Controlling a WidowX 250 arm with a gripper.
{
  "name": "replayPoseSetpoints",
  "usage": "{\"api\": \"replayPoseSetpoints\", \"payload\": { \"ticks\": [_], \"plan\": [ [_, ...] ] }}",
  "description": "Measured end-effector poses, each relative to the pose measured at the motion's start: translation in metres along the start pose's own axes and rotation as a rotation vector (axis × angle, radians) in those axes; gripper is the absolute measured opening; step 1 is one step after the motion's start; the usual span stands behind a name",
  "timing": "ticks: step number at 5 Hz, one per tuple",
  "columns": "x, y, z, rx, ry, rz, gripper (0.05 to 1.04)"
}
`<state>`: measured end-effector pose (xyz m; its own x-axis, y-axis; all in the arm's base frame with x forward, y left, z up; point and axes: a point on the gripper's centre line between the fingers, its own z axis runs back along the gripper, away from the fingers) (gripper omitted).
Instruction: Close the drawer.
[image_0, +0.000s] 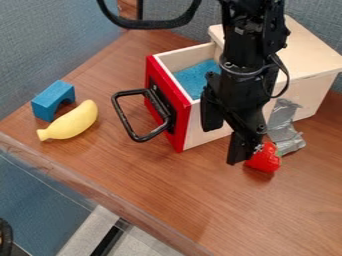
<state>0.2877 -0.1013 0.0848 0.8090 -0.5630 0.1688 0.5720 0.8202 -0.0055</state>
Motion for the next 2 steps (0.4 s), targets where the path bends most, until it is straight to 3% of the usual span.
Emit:
{"api": "replayPoseSetpoints", "payload": {
  "ticks": [1,2],
  "plan": [
    [-0.004,-0.001,-0.008,-0.008,0.028,0.002,1.000],
    [-0.014,0.004,0.009,0.007,-0.011,0.006,1.000]
  ]
}}
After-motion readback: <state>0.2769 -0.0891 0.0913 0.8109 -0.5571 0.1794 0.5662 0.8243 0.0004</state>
